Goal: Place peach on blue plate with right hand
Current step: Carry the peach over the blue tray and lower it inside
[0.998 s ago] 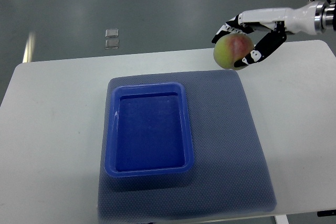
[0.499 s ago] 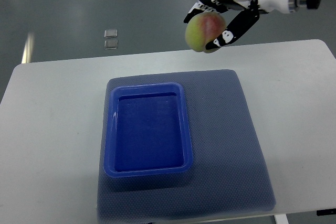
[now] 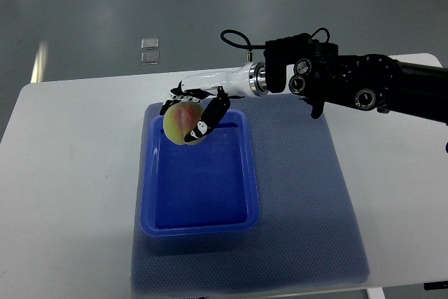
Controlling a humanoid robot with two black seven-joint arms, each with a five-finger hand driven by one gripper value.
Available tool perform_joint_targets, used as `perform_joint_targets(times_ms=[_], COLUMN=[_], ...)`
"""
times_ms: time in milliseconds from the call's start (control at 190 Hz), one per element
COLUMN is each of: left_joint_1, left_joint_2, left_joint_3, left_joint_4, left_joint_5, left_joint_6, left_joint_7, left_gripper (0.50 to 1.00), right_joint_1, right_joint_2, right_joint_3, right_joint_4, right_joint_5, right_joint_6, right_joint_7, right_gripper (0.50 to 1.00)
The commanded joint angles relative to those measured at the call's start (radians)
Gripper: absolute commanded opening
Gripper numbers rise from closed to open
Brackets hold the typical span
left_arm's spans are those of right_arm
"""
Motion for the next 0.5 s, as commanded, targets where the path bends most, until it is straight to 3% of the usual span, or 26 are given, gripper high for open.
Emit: perform_joint_targets(times_ms=[0,368,373,426,431,473,494], left_joint_1=[0.0,0.0,0.0,0.0,0.0,0.0,0.0], left_joint_2=[0.0,0.0,0.0,0.0,0.0,0.0,0.0], left_joint_3=[0.0,0.0,0.0,0.0,0.0,0.0,0.0], left_joint_4=[0.001,0.001,0.001,0.001,0.002,0.002,0.002], left_joint_5=[0.0,-0.001,-0.001,-0.001,-0.003,-0.003,-0.003], left_joint_6=[0.0,0.0,0.0,0.0,0.0,0.0,0.0], left_joint_7=[0.0,0.0,0.0,0.0,0.0,0.0,0.0], left_gripper=[1.0,1.0,1.0,1.0,1.0,1.0,1.0], right_joint_1=[-0.049,-0.136,-0.149,-0.149,-0.16,-0.166,-0.166], right_joint_2=[0.054,0.131,0.131,0.131,0.131,0.131,0.131], right_joint_3=[-0.014,-0.014,-0.014,-0.014,-0.014,-0.014,-0.014], right_joint_4=[-0.029,-0.121,-0.138,-0.138,-0.147,-0.147,-0.147], right_joint_5=[-0.014,-0.089,-0.11,-0.111,-0.127,-0.132,-0.132], right_joint_6=[0.002,-0.004,-0.004,-0.004,-0.006,-0.007,-0.007], right_joint_7=[0.0,0.002,0.002,0.002,0.002,0.003,0.003], right_gripper=[0.506,0.556,0.58,0.58,0.608,0.658,0.658])
